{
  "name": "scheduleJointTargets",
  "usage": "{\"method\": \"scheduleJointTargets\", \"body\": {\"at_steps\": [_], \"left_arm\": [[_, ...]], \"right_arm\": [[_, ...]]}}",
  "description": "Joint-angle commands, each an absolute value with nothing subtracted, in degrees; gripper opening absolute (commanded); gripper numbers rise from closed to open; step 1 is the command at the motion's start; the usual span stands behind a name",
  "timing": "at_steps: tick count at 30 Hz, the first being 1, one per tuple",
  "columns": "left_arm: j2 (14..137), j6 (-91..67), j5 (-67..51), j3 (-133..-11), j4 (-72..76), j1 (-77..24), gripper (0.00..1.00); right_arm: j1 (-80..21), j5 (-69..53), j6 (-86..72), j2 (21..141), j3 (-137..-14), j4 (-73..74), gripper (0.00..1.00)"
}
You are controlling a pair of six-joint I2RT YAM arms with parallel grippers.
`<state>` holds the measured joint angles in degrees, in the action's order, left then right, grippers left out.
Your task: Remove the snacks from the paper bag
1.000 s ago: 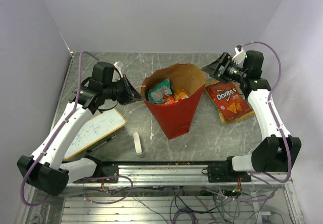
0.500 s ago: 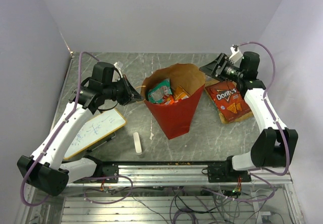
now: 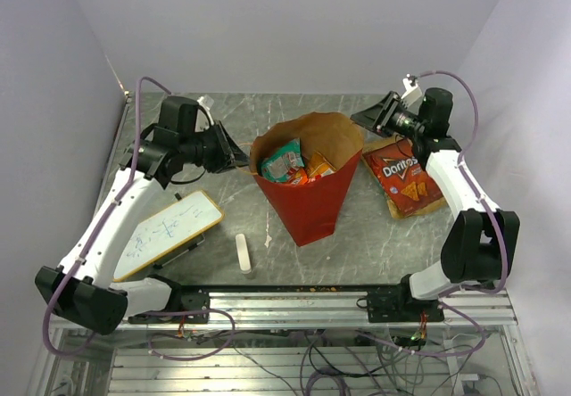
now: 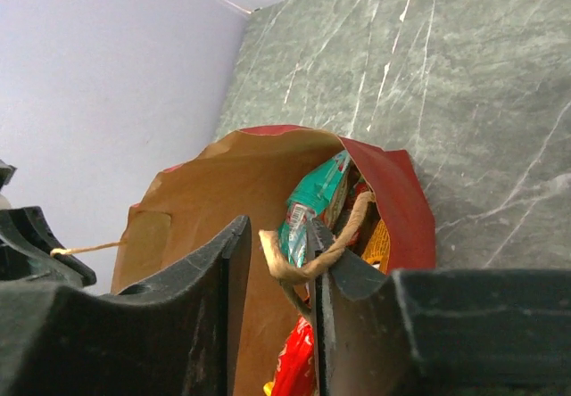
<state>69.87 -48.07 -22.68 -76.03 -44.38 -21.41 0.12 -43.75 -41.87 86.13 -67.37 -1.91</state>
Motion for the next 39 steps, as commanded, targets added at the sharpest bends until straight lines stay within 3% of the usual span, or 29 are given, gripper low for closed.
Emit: {"method": "scheduleJointTargets", "body": {"at_steps": [1, 5, 8, 10, 19, 28, 36, 39], "left_arm": [[71.13, -44.84, -21.01, -80.15, -45.86, -20.47, 0.28], [72.05, -45.12, -22.67, -79.23, -44.77, -20.39, 0.25], [72.26, -44.6, -22.35, -79.96, -44.41, -20.07, 0.13], [73.42, -43.75, -21.87, -82.26, -45.17, -19.16, 0.07], [87.7, -44.77, -25.06, -100.84, -40.91, -8.61, 0.07], [103.48, -50.81, -33.82, -117.22, -26.92, -4.93, 0.07], [105.73, -61.58, -45.46, -104.29, -1.82, -6.86, 0.07], [103.57, -60.93, -46.45, -100.94, -2.02, -9.33, 0.07]], "right_arm": [[-0.19, -43.88, -41.16, 87.07, -71.27, -0.77, 0.3], [-0.18, -43.33, -40.3, 87.31, -73.11, 2.12, 0.2], [-0.31, -44.18, -41.76, 87.05, -73.91, 1.17, 0.0], [-0.75, -44.25, -41.79, 87.6, -76.34, 2.91, 0.0], [-7.35, -41.2, -46.52, 88.19, -83.13, 3.22, 0.0], [-21.11, -34.95, -49.27, 83.16, -76.12, 3.85, 0.0], [-36.12, -26.19, -47.46, 77.76, -58.25, 4.13, 0.0], [-38.85, -24.79, -47.3, 76.37, -53.27, 4.56, 0.0]]}}
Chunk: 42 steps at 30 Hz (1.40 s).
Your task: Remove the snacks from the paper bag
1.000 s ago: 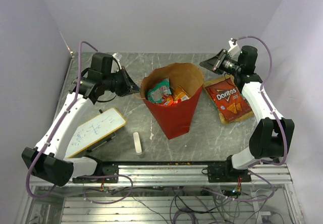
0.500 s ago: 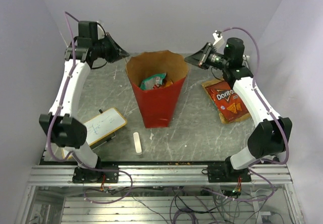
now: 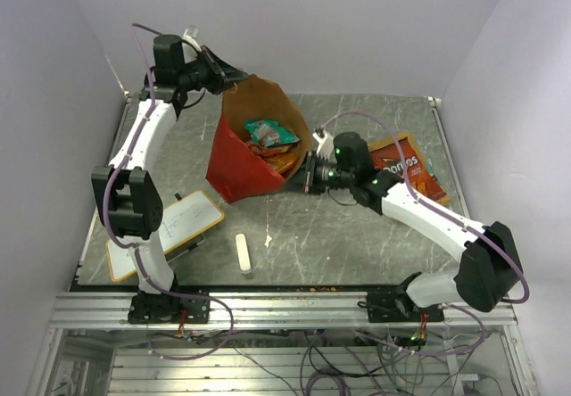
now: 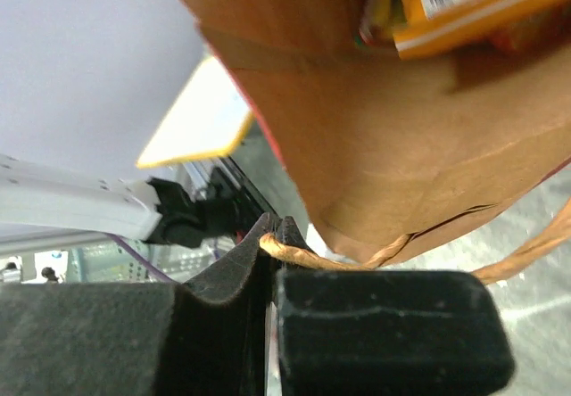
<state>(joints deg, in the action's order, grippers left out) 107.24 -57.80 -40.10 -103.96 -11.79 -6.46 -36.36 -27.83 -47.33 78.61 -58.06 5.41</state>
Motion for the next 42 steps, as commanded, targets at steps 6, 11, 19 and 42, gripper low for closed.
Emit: {"method": "scheduleJointTargets", "body": {"at_steps": [6, 11, 19, 42], "left_arm": [[94.66, -58.32, -45.78, -90.8, -6.5, -15.92, 0.07], [86.4, -54.32, -42.8, -80.81, -13.09, -19.31, 0.07], [82.53, -50.12, -40.12, -78.39, -21.28, -19.77, 0.07], [80.7, -56.5, -38.18, -80.94, -18.39, -27.32, 0.07]], "right_arm": [[-41.34, -24.75, -45.48, 73.66, -47.84, 7.73, 0.0], [-41.36, -17.18, -40.41, 70.26, -49.29, 21.42, 0.09], [-41.21, 2.02, -35.34, 60.67, -56.81, 40.01, 0.45], [-41.26, -3.52, 10.23, 65.97, -53.21, 4.73, 0.48]]}}
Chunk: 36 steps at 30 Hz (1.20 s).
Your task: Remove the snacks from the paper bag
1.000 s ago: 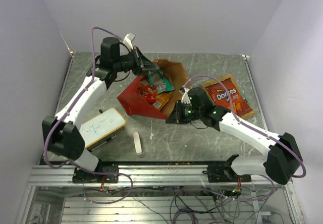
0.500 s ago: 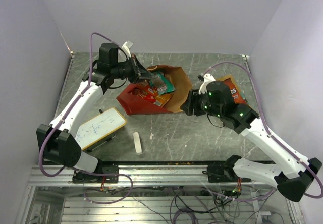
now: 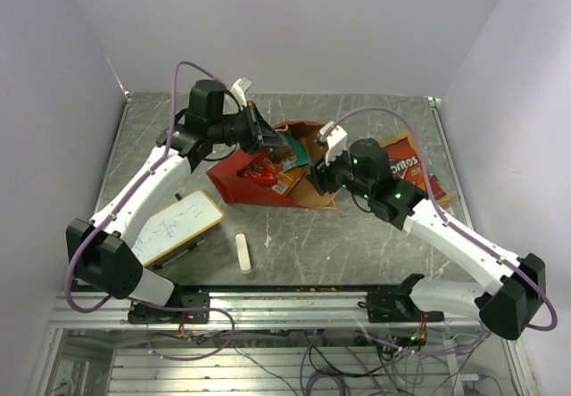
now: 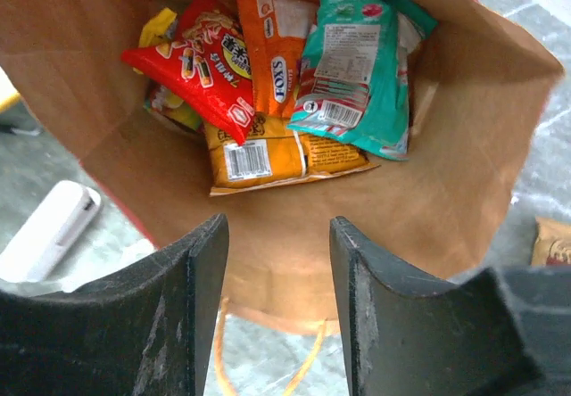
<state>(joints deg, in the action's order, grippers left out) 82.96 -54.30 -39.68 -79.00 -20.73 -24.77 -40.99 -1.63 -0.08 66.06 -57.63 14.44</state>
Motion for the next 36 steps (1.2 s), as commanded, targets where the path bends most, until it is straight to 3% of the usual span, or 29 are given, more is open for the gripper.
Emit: {"method": "scheduleJointTargets", "body": {"at_steps": [1, 11, 22, 27, 32, 36], "left_arm": [[80.42, -57.02, -37.7, -80.56, -17.92, -28.01, 0.07], [76.59, -62.15, -32.73, -75.16, -12.88, -34.44, 0.07], [74.56, -62.48, -26.53, -73.69, -15.23, -36.36, 0.07], [73.02, -63.17, -26.41, -71.21, -14.59, -36.33, 0.07], [73.39, -61.94, -26.48, -72.18, -15.98, -36.38, 0.07], [73.34, -62.47, -27.18, -72.0, -15.48, -36.36, 0.07]], "right_arm": [[-41.23, -3.42, 10.24, 66.2, -51.78, 2.99, 0.48], [-42.08, -12.61, 8.04, 71.44, -40.34, -13.55, 0.44], [-52.63, -16.46, 4.97, 76.76, -34.08, -24.96, 0.44], [-52.54, -10.67, 3.32, 74.17, -31.46, -28.2, 0.45], [-50.09, -2.95, 13.81, 70.18, -28.86, -28.12, 0.49], [-49.13, -8.13, 25.13, 71.89, -30.04, -27.9, 0.52]]}}
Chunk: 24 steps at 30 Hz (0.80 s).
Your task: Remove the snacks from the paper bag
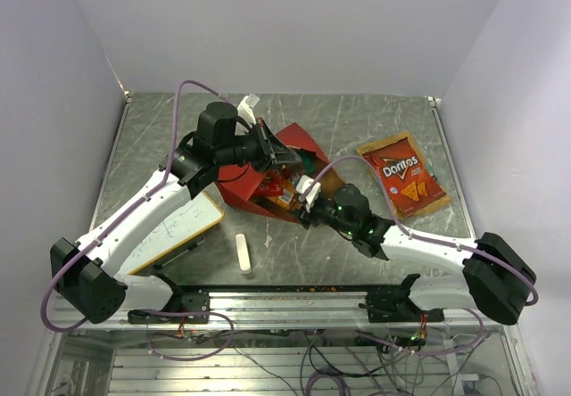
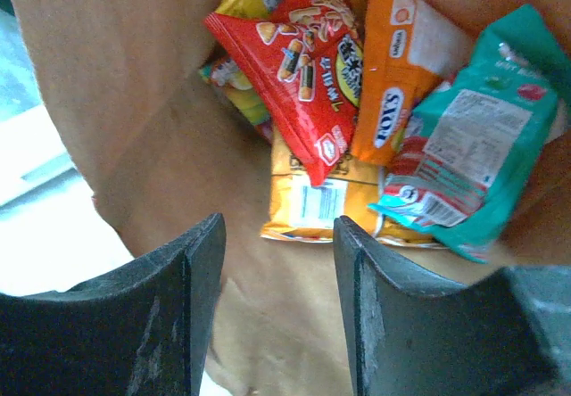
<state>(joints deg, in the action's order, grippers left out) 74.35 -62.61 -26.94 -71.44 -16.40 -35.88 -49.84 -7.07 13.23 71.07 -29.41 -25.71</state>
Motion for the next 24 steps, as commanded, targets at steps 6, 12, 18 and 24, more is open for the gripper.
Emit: {"method": "scheduleJointTargets", "body": {"at_steps": [6, 12, 18, 24], "left_arm": [[73.96, -61.36, -27.57, -73.52, -17.64, -36.38, 0.07], [74.81, -61.35, -27.97, -74.91, -17.74, -36.39, 0.07], [74.86, -59.44, -27.71, -76.76, -20.94, -36.38, 0.07], [73.71, -61.82, -27.64, -73.95, -19.14, -36.38, 0.07]], "right_arm": [[-49.16, -8.31, 28.74, 81.45, -32.87, -37.91, 0.6], [-49.14, -6.8, 30.34, 91.5, -38.18, -45.58, 0.6], [-48.9, -9.47, 31.64, 99.25, -42.53, -48.55, 0.59], [-48.37, -7.52, 27.1, 103.29, -45.68, -50.16, 0.42]]}}
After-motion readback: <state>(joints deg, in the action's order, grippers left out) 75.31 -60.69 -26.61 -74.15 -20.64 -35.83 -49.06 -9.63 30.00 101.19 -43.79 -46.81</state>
